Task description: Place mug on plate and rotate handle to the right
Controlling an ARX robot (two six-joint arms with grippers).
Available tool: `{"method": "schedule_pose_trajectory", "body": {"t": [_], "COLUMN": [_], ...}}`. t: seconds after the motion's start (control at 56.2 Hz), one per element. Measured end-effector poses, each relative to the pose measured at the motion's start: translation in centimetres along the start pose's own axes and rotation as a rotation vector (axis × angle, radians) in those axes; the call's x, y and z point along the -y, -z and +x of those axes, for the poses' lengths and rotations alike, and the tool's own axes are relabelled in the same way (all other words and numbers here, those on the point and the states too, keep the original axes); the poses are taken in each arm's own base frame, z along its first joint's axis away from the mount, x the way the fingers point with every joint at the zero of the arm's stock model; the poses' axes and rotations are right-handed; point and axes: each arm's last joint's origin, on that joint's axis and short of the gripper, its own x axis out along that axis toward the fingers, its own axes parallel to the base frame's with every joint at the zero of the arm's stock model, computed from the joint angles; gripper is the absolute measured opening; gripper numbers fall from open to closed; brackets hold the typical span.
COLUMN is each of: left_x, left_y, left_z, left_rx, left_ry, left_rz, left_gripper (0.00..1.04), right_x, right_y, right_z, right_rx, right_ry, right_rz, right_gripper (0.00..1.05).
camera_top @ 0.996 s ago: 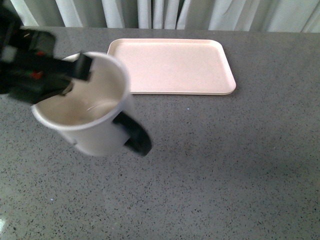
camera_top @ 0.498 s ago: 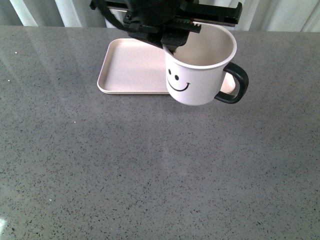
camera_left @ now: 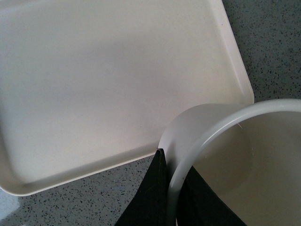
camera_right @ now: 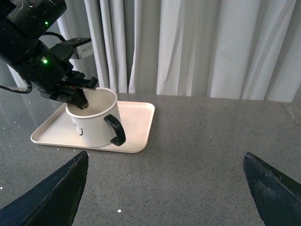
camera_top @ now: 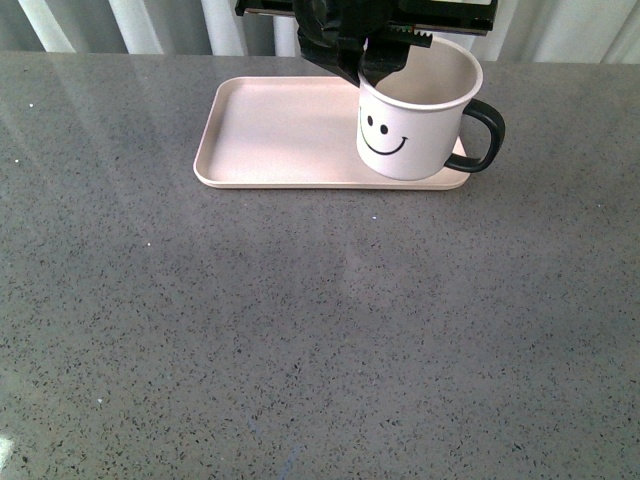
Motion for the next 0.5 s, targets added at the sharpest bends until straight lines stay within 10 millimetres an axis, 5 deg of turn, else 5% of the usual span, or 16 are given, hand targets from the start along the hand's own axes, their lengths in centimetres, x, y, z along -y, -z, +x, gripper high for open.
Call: {"method": "schedule_pose_trajectory", "body": {"t": [0.498], "left_x": [-0.14], "left_y": [0.75], "left_z": [0.18], "left_rx": [0.000], "left_ry": [0.000], "left_rz": [-0.012], "left_gripper": [0.02], "right_x": [0.00], "right_y": [0.00], "right_z": [0.00], "right_rx": [0.000], "right_ry": [0.000], "right_rz": [0.000], "right_gripper": [0.96]}}
